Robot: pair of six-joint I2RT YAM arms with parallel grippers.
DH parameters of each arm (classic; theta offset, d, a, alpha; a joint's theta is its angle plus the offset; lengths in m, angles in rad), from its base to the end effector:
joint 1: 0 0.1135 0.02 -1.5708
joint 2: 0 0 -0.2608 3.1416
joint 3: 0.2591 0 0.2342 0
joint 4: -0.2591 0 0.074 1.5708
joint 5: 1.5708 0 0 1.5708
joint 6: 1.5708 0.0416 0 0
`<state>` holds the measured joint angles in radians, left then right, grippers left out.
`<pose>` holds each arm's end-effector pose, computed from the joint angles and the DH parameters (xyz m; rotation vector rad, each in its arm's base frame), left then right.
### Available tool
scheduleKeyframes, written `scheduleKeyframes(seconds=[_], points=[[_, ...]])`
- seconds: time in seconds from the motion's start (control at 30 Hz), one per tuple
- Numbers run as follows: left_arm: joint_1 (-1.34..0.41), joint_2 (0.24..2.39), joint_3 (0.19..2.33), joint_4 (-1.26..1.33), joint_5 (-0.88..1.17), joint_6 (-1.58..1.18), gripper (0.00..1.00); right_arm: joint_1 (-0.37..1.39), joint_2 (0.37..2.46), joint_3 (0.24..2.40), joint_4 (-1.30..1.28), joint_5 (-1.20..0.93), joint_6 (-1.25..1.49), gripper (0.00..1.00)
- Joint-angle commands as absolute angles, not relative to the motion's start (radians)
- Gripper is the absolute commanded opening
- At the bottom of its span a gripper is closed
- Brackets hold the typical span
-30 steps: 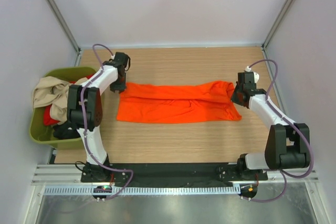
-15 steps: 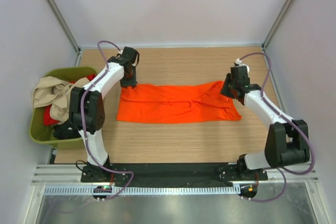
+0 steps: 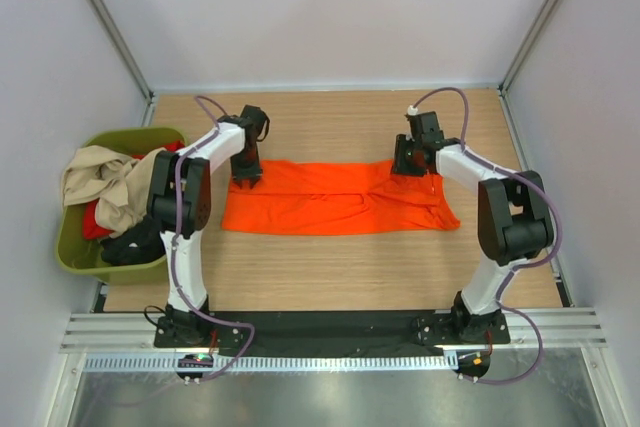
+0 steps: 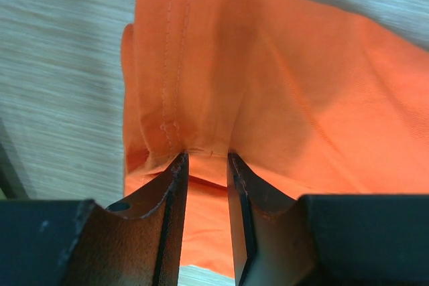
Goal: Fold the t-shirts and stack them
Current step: Fold the tshirt
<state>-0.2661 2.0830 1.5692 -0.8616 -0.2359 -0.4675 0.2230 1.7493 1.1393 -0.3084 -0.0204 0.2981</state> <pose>0.3853 -0.0949 0.1696 -0.3214 2.8497 0.2164 0.3474 0.0796 0.1978 0.0854 2.5040 0.2430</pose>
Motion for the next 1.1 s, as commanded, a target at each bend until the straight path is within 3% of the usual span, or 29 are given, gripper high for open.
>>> scheduleKeyframes(seconds=[0.0, 0.33, 0.57, 1.07], points=[[-0.258, 2.088, 1.601, -0.896, -0.279, -0.511, 0.31, 0.224, 1.798, 1.207, -0.333, -0.119, 0.213, 0.40], [-0.247, 2.060, 1.626, -0.940, -0.293, -0.531, 0.30, 0.224, 1.835, 1.209, -0.354, -0.160, 0.190, 0.36], [-0.245, 1.985, 1.655, -0.959, -0.299, -0.519, 0.33, 0.224, 1.767, 1.189, -0.371, -0.178, 0.227, 0.01], [-0.247, 1.971, 1.657, -0.942, -0.276, -0.518, 0.33, 0.245, 1.621, 1.085, -0.416, -0.161, 0.284, 0.01]])
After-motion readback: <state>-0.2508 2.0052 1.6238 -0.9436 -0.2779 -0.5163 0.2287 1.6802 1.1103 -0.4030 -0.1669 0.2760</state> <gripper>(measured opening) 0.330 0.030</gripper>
